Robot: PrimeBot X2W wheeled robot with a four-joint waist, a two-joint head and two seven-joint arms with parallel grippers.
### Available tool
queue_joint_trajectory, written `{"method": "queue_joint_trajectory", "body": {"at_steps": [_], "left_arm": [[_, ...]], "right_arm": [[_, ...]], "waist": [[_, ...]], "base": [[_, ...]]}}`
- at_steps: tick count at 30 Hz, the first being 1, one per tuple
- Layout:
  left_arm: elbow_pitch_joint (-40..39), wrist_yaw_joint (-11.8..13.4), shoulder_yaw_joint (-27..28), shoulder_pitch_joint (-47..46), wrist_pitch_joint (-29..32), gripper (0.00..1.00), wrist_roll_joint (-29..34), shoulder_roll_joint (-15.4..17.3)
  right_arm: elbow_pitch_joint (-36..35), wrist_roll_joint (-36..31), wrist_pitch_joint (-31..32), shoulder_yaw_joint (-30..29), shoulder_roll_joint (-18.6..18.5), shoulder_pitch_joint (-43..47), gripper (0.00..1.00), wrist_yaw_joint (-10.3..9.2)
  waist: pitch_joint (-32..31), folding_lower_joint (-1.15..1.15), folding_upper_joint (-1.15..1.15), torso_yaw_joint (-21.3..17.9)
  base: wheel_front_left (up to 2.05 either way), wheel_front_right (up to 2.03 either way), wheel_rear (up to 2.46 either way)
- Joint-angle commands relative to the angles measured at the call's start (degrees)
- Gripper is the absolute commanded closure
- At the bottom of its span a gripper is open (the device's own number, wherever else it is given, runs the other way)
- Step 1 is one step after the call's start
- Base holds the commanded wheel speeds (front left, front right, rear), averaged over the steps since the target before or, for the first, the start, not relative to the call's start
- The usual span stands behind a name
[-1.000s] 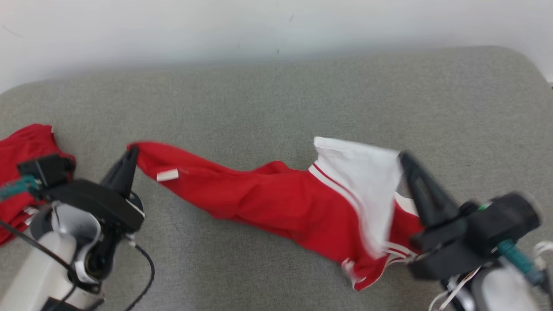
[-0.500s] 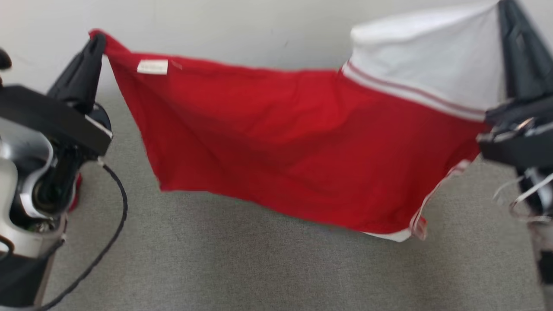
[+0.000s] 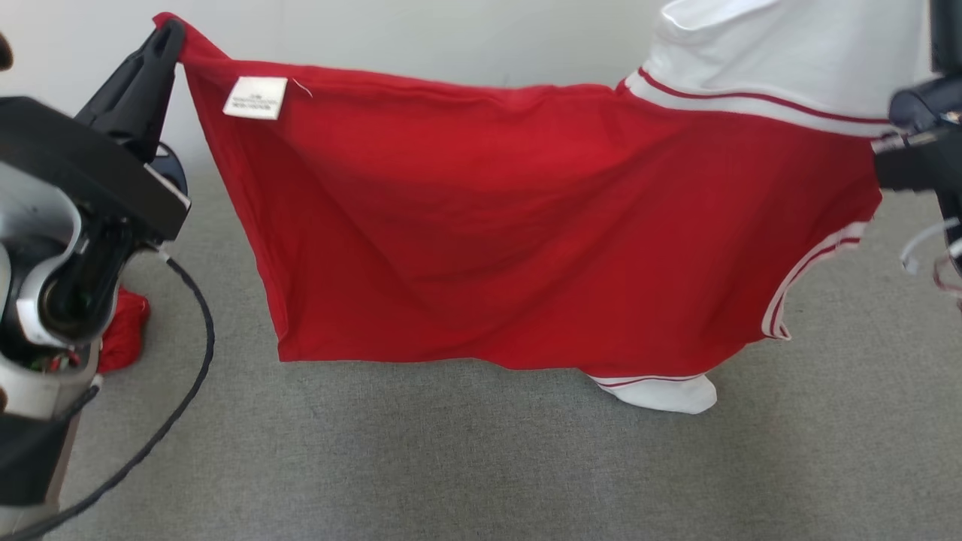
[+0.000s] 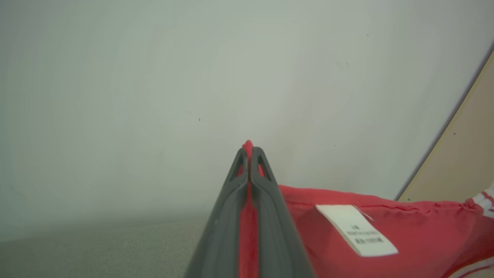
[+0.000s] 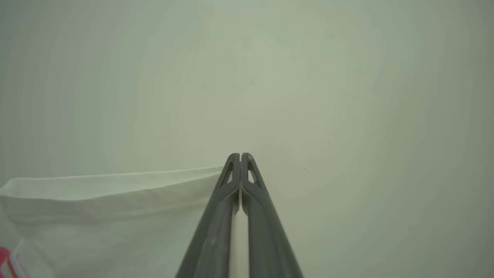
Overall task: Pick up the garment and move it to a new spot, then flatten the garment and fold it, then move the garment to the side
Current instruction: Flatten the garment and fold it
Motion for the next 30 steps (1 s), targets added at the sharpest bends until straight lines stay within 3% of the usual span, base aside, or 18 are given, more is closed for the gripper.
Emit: {"method": "queue_joint_trajectory", "body": {"at_steps": [1,6,13,18,23,30], "left_arm": [[1.28,-0.47,-0.30,-2.04,0.21,1.00,0.29,-0.17],[9.26,-1.50,-1.79,-8.71,0.99,1.00,1.60,-1.64],[22.07,-3.14,-3.32,-19.94,-1.93,1.00,4.82,-4.46],[32.58,-4.69,-3.89,-28.01,-8.64,1.00,7.43,-6.91],[42.56,-6.16,-3.70,-34.82,-18.35,1.00,9.29,-9.81],[51.42,-9.41,-4.24,-42.15,-30.09,1.00,10.72,-14.09]], "right_arm": [[2.03,1.77,0.72,1.29,-0.12,-2.94,1.00,-0.04],[12.16,4.91,2.77,5.49,-1.25,-12.39,1.00,-0.04],[26.91,7.25,0.15,8.28,-1.12,-26.31,1.00,-0.04],[38.26,6.75,-4.69,9.41,-0.56,-37.19,1.00,-0.04],[48.80,5.26,-10.94,6.53,0.65,-45.63,1.00,-0.04],[54.94,0.71,-13.65,4.11,2.04,-53.00,1.00,-0.04]], "waist": [[0.75,0.00,0.00,-0.07],[2.65,0.00,0.00,0.01],[5.92,0.00,0.00,0.42],[7.89,0.00,0.00,1.16],[9.93,0.00,0.00,2.42],[17.22,0.00,0.00,5.01]], "base": [[0.00,0.00,0.00],[0.00,0.00,0.00],[0.00,0.00,0.00],[0.00,0.00,0.00],[0.00,0.00,0.00],[0.00,0.00,0.00]]}}
